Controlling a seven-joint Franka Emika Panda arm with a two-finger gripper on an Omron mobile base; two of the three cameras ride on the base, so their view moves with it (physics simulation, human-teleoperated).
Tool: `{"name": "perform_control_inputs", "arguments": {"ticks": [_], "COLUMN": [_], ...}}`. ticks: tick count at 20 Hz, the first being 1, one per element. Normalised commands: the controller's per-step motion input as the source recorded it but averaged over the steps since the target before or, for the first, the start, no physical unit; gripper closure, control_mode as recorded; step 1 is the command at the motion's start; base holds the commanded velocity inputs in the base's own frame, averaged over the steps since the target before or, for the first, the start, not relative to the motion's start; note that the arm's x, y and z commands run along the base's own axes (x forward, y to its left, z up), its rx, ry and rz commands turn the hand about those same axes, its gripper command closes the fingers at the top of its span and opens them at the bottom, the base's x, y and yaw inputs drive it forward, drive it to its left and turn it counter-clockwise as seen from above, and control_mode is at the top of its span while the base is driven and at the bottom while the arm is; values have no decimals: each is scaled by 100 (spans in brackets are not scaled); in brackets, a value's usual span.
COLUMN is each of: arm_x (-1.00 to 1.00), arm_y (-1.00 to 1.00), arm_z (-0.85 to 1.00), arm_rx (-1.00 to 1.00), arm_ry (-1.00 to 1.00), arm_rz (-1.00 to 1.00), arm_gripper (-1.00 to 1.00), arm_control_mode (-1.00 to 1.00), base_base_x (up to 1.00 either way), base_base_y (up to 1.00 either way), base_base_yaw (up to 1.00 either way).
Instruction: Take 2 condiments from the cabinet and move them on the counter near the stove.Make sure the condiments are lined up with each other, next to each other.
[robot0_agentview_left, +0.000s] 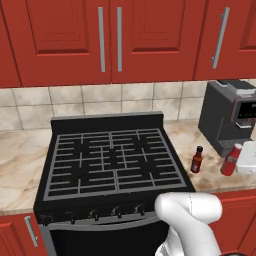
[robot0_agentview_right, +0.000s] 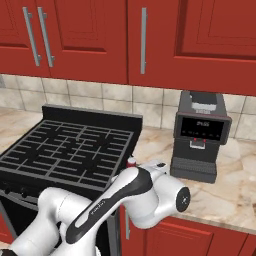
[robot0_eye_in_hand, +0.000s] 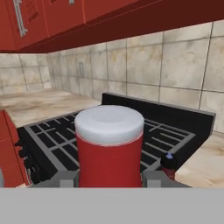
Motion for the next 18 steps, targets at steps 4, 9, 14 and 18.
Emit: {"name": "perform_control_inputs", "arguments": {"ticks": [4,9,14,18], "arm_x": [1,12,20,21], "arm_y": [0,0,0,0], "arm_z": [-7,-13,-21,-22], "arm_rx": [0,-1,0,-1], "arm_ry": [1,2,0,0], "arm_rz": [0,0,0,0], "arm_gripper": [100,100,100,100], "arm_control_mode": [-100,-100,-100,-100], "base_base_x": [0,0,0,0], "base_base_y": [0,0,0,0], "base_base_yaw": [0,0,0,0]}}
